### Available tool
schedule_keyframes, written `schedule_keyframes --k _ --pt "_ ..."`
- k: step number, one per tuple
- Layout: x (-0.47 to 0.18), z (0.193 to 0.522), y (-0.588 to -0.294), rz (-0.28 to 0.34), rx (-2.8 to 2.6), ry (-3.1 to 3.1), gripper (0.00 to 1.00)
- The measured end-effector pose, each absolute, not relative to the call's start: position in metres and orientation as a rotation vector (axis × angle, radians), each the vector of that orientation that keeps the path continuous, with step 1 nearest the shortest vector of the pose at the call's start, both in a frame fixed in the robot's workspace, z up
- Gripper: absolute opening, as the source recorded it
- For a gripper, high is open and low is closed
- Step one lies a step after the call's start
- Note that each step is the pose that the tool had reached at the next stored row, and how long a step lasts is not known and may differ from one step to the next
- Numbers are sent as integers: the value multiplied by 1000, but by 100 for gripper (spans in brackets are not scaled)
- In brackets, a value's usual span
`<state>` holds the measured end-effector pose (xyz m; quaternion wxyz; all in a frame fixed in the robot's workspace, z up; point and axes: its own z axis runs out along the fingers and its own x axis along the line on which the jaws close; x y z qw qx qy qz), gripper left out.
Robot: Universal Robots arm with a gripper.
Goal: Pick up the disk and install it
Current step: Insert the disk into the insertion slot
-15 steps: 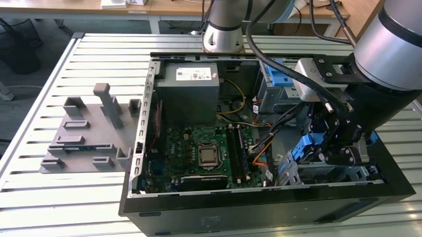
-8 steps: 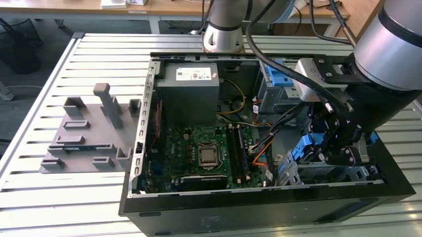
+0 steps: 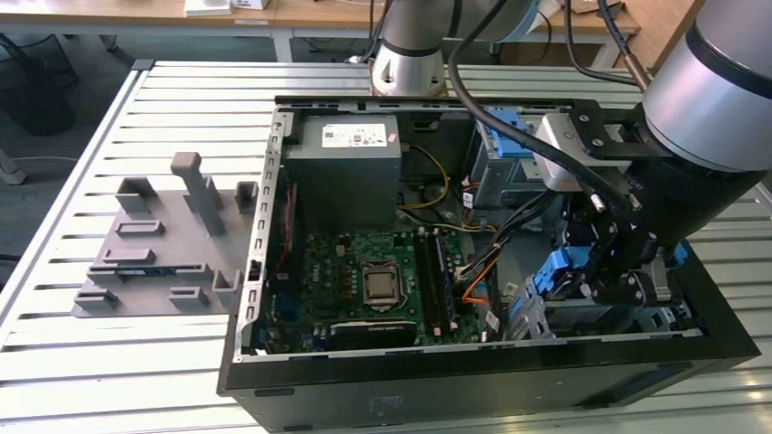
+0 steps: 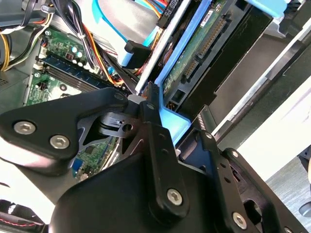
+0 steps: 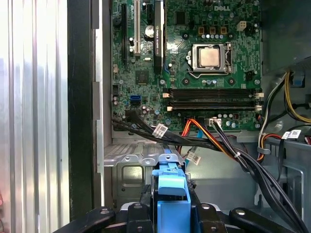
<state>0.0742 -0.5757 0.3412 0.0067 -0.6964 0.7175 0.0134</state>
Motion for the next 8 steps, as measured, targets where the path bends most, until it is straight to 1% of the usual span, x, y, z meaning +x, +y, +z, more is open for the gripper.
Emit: schedule_keyframes --k 4,5,8 --pt "74 341 -576 43 -2178 2244 38" --pt "74 341 -576 42 -2178 2244 44" --pt "74 341 -576 42 -2178 2245 44"
